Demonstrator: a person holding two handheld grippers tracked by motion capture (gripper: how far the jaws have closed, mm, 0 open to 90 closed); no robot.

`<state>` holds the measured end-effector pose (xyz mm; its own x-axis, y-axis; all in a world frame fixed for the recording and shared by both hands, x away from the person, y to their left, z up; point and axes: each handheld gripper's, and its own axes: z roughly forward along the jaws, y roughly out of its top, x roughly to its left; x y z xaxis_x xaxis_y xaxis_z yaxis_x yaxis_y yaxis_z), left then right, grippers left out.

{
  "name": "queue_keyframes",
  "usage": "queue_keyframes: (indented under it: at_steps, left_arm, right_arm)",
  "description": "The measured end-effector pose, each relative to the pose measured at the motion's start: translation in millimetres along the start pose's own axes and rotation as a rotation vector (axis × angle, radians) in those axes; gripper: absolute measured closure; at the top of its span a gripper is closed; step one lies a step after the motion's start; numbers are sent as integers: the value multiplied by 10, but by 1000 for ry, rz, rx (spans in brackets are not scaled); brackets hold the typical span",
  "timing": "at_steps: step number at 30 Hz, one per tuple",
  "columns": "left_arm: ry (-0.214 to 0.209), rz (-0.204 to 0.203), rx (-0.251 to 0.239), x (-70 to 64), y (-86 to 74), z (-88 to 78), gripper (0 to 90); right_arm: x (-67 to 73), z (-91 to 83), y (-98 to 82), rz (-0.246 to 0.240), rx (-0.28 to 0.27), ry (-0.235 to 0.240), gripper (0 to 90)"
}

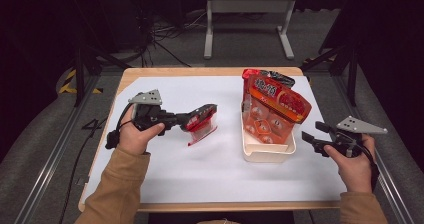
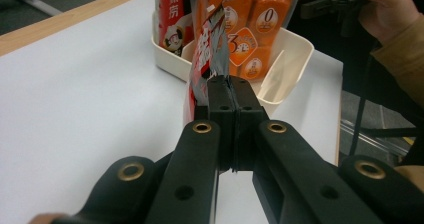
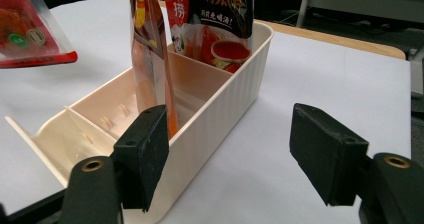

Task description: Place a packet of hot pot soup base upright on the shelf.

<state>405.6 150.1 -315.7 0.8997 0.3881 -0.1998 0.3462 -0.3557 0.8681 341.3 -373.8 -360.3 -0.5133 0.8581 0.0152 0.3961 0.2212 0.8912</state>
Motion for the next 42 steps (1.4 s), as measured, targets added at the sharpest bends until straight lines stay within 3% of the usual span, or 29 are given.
queue_keyframes:
  at_steps: [10,20,42]
  left_arm:
    - [-27,46,10,-96,135,-25,900]
    - [-74,111,3,-186,347,81,900]
    - [-114,175,13,-356,707,479,900]
  right_arm:
    - [-31,22,-16,-17,26,14,360]
    - [-94,23,-45,-3,32,19,360]
    - [-186,46,-55,18,23,36,363]
